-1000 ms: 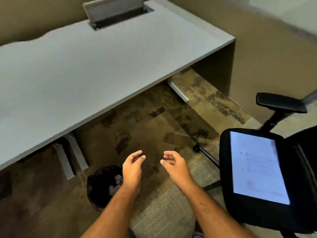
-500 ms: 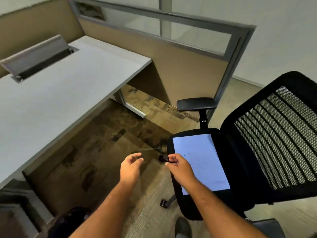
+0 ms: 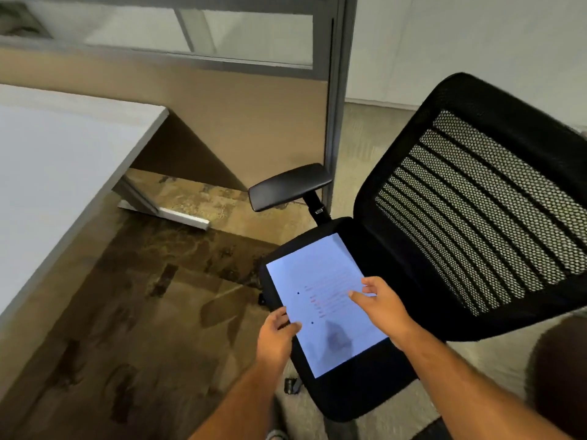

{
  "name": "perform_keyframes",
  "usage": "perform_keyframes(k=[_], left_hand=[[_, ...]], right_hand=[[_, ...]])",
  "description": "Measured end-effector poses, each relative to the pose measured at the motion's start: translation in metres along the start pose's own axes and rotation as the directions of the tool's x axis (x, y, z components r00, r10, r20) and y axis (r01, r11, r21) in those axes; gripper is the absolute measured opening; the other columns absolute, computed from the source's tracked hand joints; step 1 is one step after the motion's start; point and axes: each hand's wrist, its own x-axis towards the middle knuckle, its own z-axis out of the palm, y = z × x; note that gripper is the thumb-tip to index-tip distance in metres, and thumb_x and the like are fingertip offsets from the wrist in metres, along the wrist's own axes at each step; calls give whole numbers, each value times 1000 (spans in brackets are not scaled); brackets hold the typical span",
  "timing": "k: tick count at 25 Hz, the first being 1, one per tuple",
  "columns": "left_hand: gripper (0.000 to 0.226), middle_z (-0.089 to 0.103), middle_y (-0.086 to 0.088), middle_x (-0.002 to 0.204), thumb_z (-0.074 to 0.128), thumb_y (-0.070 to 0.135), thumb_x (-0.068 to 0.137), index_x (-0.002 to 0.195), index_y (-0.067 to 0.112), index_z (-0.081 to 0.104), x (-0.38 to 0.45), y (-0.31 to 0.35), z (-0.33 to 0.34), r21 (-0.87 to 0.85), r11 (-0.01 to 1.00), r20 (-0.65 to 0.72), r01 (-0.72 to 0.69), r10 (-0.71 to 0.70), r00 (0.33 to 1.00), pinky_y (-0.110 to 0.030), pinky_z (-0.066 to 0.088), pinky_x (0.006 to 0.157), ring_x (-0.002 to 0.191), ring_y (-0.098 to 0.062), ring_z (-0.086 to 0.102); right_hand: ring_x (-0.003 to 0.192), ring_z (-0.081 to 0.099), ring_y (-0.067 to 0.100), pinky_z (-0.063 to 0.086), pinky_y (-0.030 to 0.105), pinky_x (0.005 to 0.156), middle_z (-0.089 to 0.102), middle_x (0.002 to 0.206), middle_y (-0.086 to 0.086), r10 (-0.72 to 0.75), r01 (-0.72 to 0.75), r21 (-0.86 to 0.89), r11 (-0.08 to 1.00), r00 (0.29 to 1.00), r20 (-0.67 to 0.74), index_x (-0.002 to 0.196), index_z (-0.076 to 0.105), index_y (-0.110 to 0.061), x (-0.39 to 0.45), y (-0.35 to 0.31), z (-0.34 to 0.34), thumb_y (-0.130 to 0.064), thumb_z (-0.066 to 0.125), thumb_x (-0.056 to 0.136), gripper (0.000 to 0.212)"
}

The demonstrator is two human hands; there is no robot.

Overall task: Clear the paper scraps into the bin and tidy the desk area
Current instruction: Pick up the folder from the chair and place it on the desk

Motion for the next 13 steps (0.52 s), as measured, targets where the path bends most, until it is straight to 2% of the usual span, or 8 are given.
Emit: perform_keyframes(k=[3,5,8,11,13], left_hand=[[53,52,-11,154,72,8,96,146,13,55,50,-10,16,92,995,42,37,-41,998,-43,50,99,131,-31,58],[50,51,-11,154,72,10,97,144,13,57,79,-16,21,114,992,31,61,-65,997,-44,49,100,122,-28,59],[51,55,-9,146,70,13,97,145,13,53,114,-22,25,126,985,-25,116,-114,993,-42,49,92,111,-26,57],[52,58,-6,129,71,17,96,142,14,46,134,-31,23,95,966,-62,239,-234,970,-51,48,95,119,-34,57],[35,64,-1,119,72,19,95,124,14,54,141,-39,26,63,952,-24,299,-298,954,-53,46,98,121,-34,59]], right_hand=[[117,61,23,53,38,92,59,134,5,39,-40,-92,995,999,-16,140,54,-19,46,18,-6,-39,78,91,58],[115,61,24,51,38,90,59,137,8,49,-46,-166,985,999,14,143,52,-17,75,35,-3,-40,78,90,63],[109,63,26,52,37,85,58,140,12,91,-73,-241,968,994,67,148,47,-14,111,56,3,-39,79,90,70],[119,62,29,53,36,90,56,142,14,154,-108,-335,936,982,112,153,39,-14,127,78,12,-37,77,91,76],[111,63,27,55,31,76,58,133,10,201,-127,-400,908,968,149,153,39,-13,132,91,16,-34,78,90,76]])
